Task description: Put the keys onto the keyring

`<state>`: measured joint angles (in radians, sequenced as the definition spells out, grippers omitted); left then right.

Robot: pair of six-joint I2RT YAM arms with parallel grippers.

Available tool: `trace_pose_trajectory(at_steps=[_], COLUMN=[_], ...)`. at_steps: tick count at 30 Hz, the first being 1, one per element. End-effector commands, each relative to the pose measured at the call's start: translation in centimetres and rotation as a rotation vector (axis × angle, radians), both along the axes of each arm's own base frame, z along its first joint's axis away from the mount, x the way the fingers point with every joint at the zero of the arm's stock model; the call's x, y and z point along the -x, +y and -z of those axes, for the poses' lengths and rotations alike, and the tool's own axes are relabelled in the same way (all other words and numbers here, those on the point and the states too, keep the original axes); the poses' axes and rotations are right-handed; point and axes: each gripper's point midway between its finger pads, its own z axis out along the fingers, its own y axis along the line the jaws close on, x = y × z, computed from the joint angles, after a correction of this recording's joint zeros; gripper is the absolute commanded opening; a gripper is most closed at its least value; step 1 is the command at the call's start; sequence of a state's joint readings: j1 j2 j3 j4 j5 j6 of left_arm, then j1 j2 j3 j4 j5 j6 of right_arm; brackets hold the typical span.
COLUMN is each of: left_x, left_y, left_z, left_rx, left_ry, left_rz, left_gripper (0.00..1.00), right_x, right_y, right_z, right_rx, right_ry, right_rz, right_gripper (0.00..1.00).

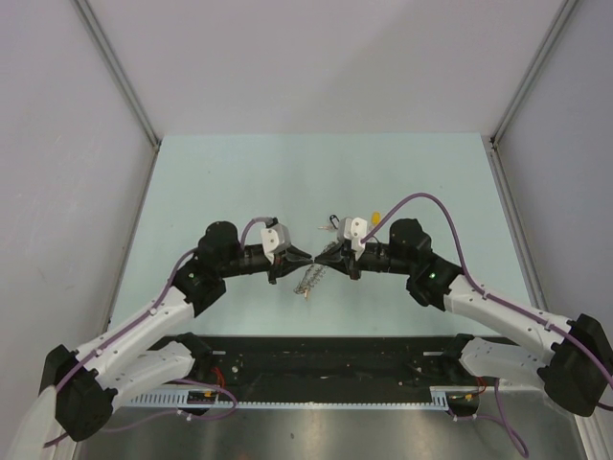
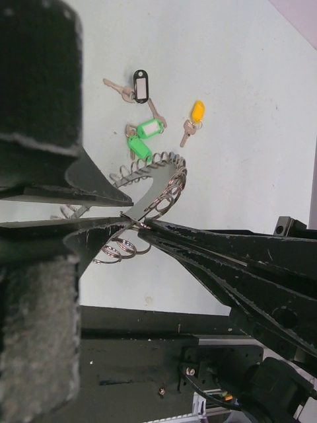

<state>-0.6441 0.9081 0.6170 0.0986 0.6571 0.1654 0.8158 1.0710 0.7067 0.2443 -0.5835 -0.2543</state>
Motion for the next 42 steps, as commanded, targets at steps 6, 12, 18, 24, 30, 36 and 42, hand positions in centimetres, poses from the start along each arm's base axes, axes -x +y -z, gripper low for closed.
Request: trace_pose_trajectory(at_steps=[6, 12, 18, 24, 30, 36, 42], left_x=[0.1, 0.4, 0.1, 0.0, -0.4, -0.8, -1.0], left_y=[-0.3, 0.1, 0.6, 1.2, 2.3, 3.0, 2.9], left_z=[-1.6, -2.4, -2.7, -2.5, -1.9, -1.2, -0.8], left_rx=[0.041, 0.060, 0.038, -0.011, -0.093, -0.150, -0.165], left_ry=[-0.027, -0.077, -0.124, -0.157, -0.169, -0.108, 0.009], left_rz=[0.012, 0.009, -0.014, -0.026, -0.066, -0.110, -0.147], left_gripper=[0.00, 0.00, 0.00, 0.00, 0.00, 0.00, 0.00], right_x=[1.0, 0.6, -0.2, -1.6, -3.6, -3.2, -3.2], right_y=[0.2, -0.4, -2.4, -4.5, -6.3, -6.1, -3.4], right_z=[-3.6, -3.4, -4.4, -4.5, -2.4, -0.4, -0.7], right_rx=[-0.100, -0.092, -0.103, -0.100, -0.054, 0.012, 0.016], right_ry=[-0.061, -0.016, 0.017, 0.071, 0.193, 0.287, 0.164], right_rz=[-0.041, 0.014, 0.148, 0.313, 0.499, 0.488, 0.453], right_gripper=[0.00, 0.21, 0.48, 0.55, 0.57, 0.58, 0.57])
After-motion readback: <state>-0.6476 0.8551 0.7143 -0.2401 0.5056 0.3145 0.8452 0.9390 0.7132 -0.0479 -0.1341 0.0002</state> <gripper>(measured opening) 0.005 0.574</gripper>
